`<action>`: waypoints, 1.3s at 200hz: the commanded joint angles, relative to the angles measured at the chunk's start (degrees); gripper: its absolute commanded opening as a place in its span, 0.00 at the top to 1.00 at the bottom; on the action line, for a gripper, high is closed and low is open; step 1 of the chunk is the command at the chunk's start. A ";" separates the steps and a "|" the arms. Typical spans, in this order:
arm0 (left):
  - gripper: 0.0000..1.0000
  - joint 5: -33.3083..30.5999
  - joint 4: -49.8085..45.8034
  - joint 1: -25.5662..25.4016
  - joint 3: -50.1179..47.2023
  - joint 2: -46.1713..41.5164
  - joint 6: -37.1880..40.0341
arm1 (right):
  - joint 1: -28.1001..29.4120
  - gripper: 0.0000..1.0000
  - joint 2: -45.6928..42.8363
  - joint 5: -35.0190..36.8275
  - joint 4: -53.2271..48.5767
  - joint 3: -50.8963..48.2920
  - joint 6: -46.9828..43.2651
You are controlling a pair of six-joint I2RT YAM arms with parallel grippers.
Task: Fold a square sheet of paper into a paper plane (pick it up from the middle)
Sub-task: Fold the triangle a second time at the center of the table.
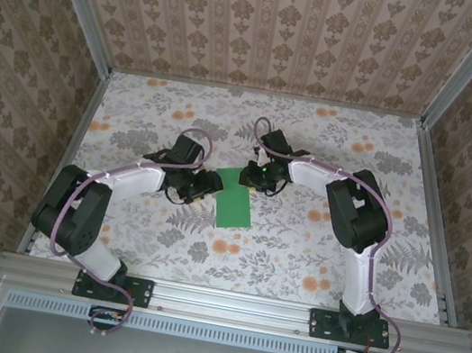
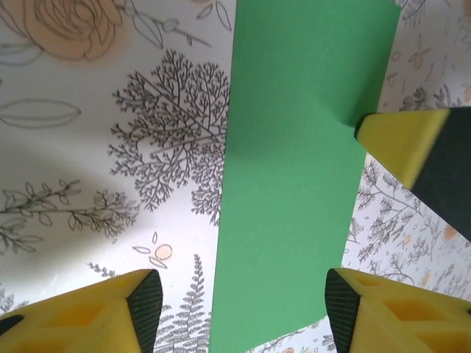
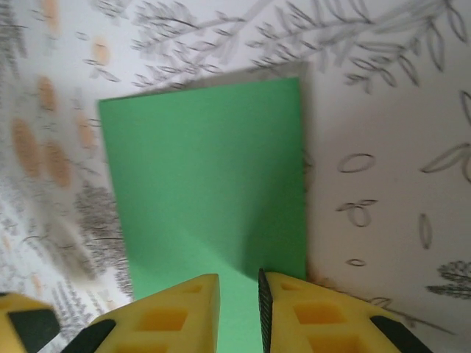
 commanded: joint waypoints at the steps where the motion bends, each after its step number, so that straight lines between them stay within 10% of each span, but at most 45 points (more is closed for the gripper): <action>1: 0.35 -0.39 -2.50 -1.17 0.82 -0.73 -2.07 | -0.21 0.76 0.92 2.03 -2.62 0.18 -0.08; 260: 0.52 0.96 -1.58 -9.41 1.82 6.48 -5.88 | -3.81 0.79 1.47 1.86 1.98 -7.72 8.59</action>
